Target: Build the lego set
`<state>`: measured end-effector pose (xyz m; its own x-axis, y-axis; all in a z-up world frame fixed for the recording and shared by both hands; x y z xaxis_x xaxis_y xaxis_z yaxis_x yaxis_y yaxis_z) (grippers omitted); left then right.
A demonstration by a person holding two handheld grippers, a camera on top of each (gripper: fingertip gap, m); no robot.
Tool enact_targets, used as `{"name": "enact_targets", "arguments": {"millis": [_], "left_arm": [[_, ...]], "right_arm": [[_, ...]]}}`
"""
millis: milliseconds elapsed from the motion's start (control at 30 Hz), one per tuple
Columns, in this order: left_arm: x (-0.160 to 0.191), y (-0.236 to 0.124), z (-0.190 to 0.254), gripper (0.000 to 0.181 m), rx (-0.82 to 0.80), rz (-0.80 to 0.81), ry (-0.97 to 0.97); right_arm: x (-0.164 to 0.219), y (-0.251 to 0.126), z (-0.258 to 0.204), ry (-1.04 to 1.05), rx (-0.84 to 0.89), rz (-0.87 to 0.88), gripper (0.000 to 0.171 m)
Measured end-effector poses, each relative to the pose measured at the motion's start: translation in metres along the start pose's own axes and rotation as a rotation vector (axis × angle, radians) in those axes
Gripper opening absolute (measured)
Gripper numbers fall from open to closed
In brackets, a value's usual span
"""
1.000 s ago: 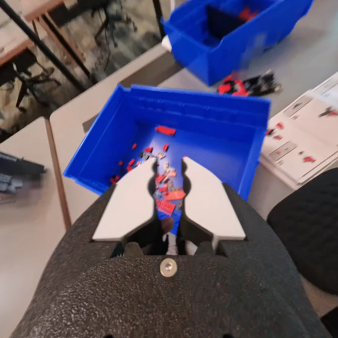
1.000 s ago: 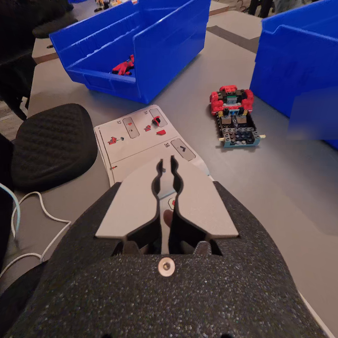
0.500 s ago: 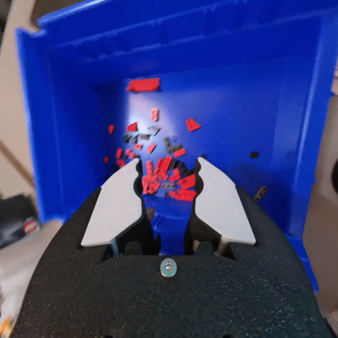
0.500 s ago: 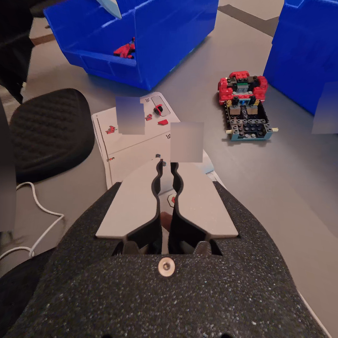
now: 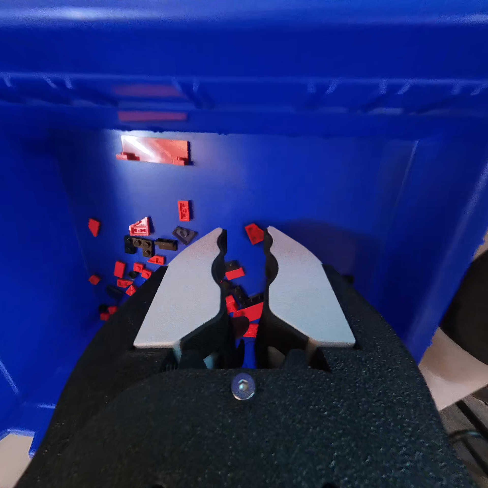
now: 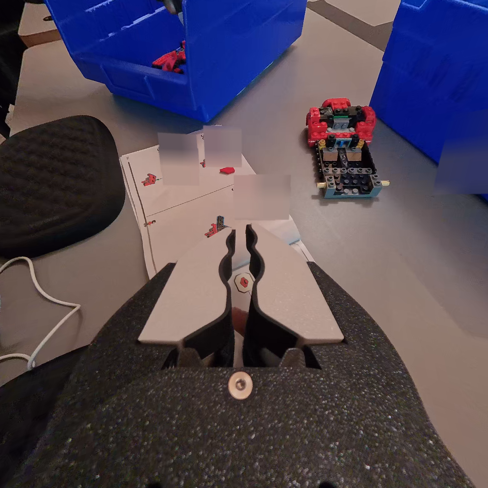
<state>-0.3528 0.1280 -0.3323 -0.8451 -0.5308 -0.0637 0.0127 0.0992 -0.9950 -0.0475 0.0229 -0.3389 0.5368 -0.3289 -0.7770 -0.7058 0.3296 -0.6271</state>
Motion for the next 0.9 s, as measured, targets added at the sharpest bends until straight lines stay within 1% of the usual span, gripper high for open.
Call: {"name": "enact_targets", "arguments": {"millis": [133, 167, 200, 300, 333, 367, 400, 433, 467, 500, 533, 567, 600, 633, 667, 700, 733, 800, 900], "left_arm": [[0.005, 0.016, 0.004, 0.029, 0.022, -0.068, -0.029], [0.005, 0.02, 0.007, 0.025, 0.036, -0.078, -0.022], [0.002, 0.02, 0.011, 0.011, 0.062, -0.058, -0.02], [0.002, 0.017, 0.012, 0.01, 0.04, -0.05, 0.001], [0.0, 0.011, 0.011, 0.01, 0.021, -0.008, 0.0], [-0.005, 0.0, 0.012, 0.01, 0.018, 0.07, -0.016], [-0.012, -0.015, 0.016, 0.01, 0.04, 0.184, -0.035], [-0.021, -0.036, 0.024, 0.01, 0.086, 0.346, -0.042], [-0.031, -0.062, 0.038, 0.01, 0.166, 0.548, -0.033], [-0.039, -0.094, 0.056, 0.009, 0.283, 0.777, -0.005], [-0.041, -0.129, 0.076, 0.009, 0.429, 1.024, 0.034], [-0.036, -0.166, 0.096, 0.009, 0.605, 1.281, 0.079], [-0.023, -0.2, 0.111, 0.009, 0.796, 1.538, 0.12], [-0.007, -0.223, 0.12, 0.008, 0.971, 1.749, 0.138], [0.004, -0.234, 0.126, 0.008, 1.093, 1.888, 0.148], [0.01, -0.235, 0.135, 0.008, 1.153, 1.972, 0.169], [0.012, -0.233, 0.144, 0.008, 1.179, 2.016, 0.194], [0.013, -0.231, 0.162, 0.008, 1.262, 2.069, 0.249], [0.014, -0.23, 0.175, 0.008, 1.383, 2.139, 0.281]], "right_arm": [[0.0, -0.002, 0.001, -0.005, 0.006, 0.008, 0.008], [0.0, -0.002, 0.001, -0.003, 0.006, 0.01, 0.008], [0.0, -0.003, 0.002, -0.002, 0.007, 0.012, 0.008], [0.0, -0.003, 0.002, -0.002, 0.008, 0.014, 0.007], [0.0, -0.003, 0.002, -0.004, 0.008, 0.011, 0.007], [0.001, -0.003, 0.002, -0.006, 0.01, 0.006, 0.007], [0.002, -0.003, 0.002, -0.011, 0.014, 0.0, 0.007], [0.003, -0.002, 0.002, -0.016, 0.017, -0.005, 0.007], [0.003, -0.002, 0.001, -0.021, 0.016, -0.008, 0.007], [0.002, -0.001, 0.0, -0.023, 0.011, -0.006, 0.007], [0.002, -0.001, -0.001, -0.024, 0.002, -0.002, 0.007], [0.0, 0.0, -0.003, -0.025, -0.011, 0.003, 0.007], [-0.001, 0.001, -0.005, -0.029, -0.027, 0.009, 0.007], [-0.004, 0.001, -0.008, -0.037, -0.046, 0.018, 0.008], [-0.007, 0.001, -0.012, -0.047, -0.068, 0.032, 0.008], [-0.012, 0.0, -0.017, -0.057, -0.093, 0.048, 0.008], [-0.018, -0.001, -0.022, -0.072, -0.117, 0.066, 0.008], [-0.036, -0.007, -0.039, -0.126, -0.185, 0.113, 0.011], [-0.075, -0.03, -0.074, -0.3, -0.285, 0.195, 0.018]]}}
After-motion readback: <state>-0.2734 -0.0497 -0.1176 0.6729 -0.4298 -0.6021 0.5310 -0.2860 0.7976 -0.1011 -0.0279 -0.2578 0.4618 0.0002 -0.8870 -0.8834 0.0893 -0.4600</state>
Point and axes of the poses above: each gripper's, where its closed fingertips meet, y out along the fingers, x out of its underside, z = x × y across the jaws, the point moved 3 cm from there along -y, back along the fingers, and after that the axes turned 10 degrees about -z, right-handed, at the moved point
